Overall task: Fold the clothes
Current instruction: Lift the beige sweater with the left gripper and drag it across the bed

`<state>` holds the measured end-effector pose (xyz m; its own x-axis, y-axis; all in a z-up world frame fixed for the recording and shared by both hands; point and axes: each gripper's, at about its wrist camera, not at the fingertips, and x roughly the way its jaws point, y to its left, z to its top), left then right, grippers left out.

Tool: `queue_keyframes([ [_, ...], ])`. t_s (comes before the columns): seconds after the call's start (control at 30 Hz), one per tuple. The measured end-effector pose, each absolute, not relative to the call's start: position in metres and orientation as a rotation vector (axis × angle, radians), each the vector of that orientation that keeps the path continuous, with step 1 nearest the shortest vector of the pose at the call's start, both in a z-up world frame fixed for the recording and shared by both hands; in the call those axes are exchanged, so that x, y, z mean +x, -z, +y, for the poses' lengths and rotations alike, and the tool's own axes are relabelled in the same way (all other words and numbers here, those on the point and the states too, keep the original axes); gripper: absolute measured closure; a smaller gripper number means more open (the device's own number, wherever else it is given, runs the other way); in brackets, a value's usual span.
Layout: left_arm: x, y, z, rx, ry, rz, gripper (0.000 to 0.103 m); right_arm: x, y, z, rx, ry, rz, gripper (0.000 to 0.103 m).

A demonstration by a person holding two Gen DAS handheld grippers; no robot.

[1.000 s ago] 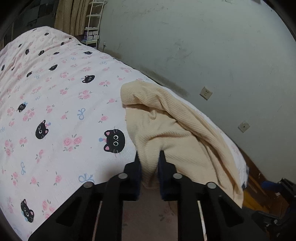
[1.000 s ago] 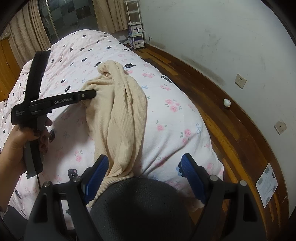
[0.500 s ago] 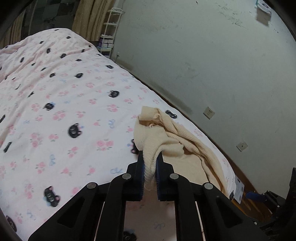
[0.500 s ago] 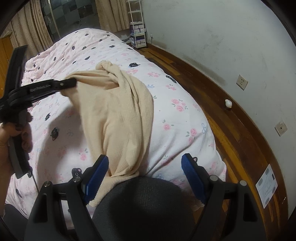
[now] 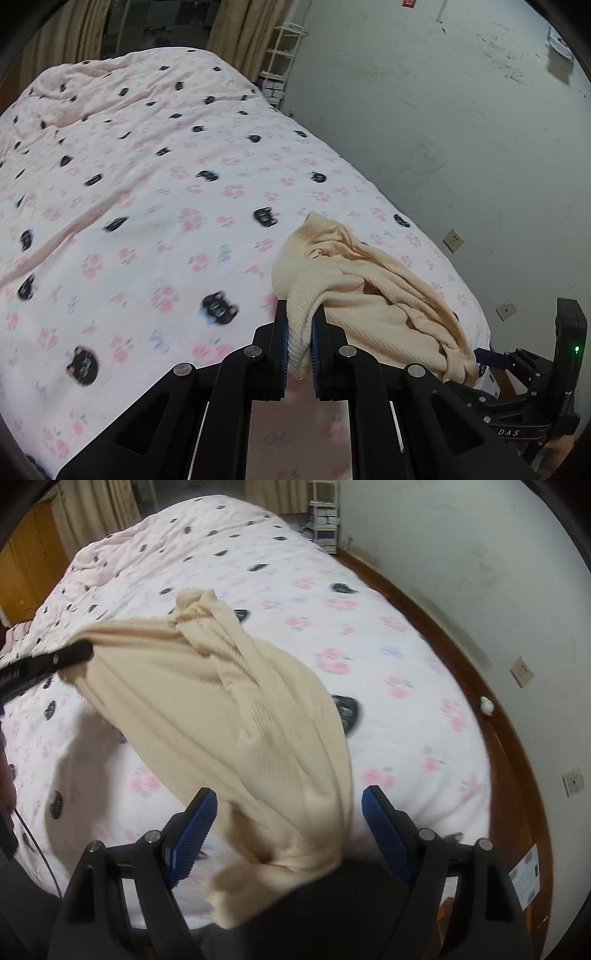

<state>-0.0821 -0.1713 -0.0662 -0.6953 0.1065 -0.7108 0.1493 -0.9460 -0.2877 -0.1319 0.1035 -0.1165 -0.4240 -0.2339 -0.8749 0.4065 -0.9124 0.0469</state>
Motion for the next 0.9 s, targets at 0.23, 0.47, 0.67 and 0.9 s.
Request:
queue_keyframes([
  [0.23, -0.039, 0.068, -0.202, 1.17, 2.733, 0.573, 0.095, -0.104, 0.099, 0.054, 1.304, 2.286, 0.333, 0.021],
  [0.47, 0.006, 0.065, -0.235, 1.101, 2.654, 0.599, 0.095, -0.079, 0.096, 0.008, 1.261, 2.215, 0.417, 0.021],
  [0.67, 0.052, 0.063, -0.267, 1.051, 2.569, 0.596, 0.095, -0.052, 0.093, -0.033, 1.221, 2.143, 0.47, 0.021],
  [0.9, 0.116, 0.061, -0.312, 0.988, 2.45, 0.624, 0.095, -0.017, 0.091, -0.082, 1.161, 2.054, 0.54, 0.021],
])
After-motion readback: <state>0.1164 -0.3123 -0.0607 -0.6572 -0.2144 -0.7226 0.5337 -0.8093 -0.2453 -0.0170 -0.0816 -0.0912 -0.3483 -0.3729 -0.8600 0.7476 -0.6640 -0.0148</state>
